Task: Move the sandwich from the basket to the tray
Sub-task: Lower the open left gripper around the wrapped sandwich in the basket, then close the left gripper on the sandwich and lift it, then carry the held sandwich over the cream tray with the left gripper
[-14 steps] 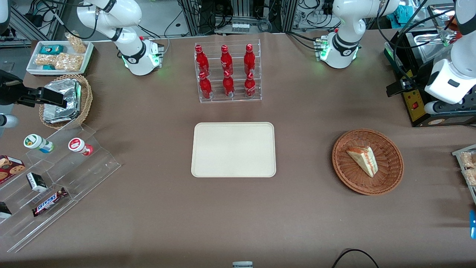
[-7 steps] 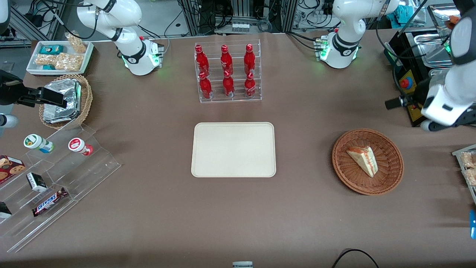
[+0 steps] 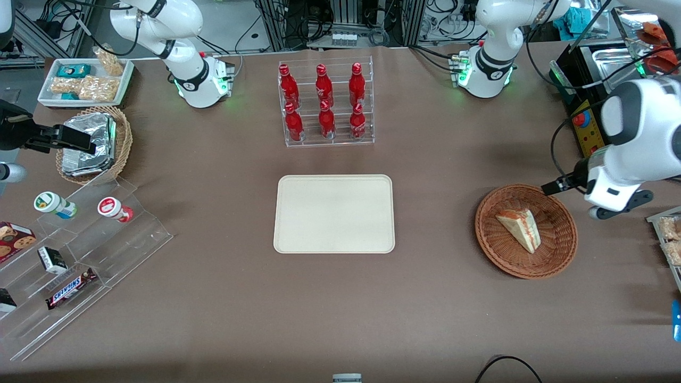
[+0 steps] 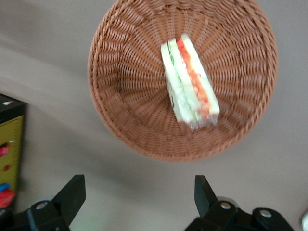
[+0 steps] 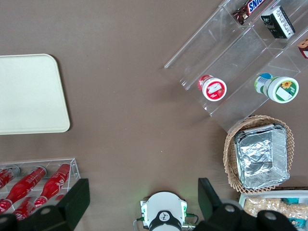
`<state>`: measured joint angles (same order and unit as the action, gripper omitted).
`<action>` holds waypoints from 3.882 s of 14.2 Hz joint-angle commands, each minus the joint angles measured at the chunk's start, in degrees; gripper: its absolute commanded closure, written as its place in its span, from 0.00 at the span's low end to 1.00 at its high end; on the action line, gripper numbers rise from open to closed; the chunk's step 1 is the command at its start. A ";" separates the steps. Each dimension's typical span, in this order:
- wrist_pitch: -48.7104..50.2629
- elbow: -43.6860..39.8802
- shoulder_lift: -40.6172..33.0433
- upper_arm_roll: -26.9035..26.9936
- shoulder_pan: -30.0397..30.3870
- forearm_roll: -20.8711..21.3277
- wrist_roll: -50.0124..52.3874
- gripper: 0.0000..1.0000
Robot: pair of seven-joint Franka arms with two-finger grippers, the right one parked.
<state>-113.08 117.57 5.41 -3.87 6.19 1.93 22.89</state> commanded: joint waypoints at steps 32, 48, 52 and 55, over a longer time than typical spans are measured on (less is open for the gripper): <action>-23.61 5.65 9.71 -0.61 -6.27 0.45 9.19 0.86; 4.09 -29.30 24.44 -0.97 -36.94 -3.59 30.81 0.86; -0.72 -35.22 31.40 -1.32 -43.44 -3.86 36.06 0.85; -3.82 -35.22 32.64 -1.32 -46.61 -3.95 36.79 0.83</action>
<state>-116.82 84.37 37.30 -5.92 -38.48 -1.47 58.71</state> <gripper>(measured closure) 0.833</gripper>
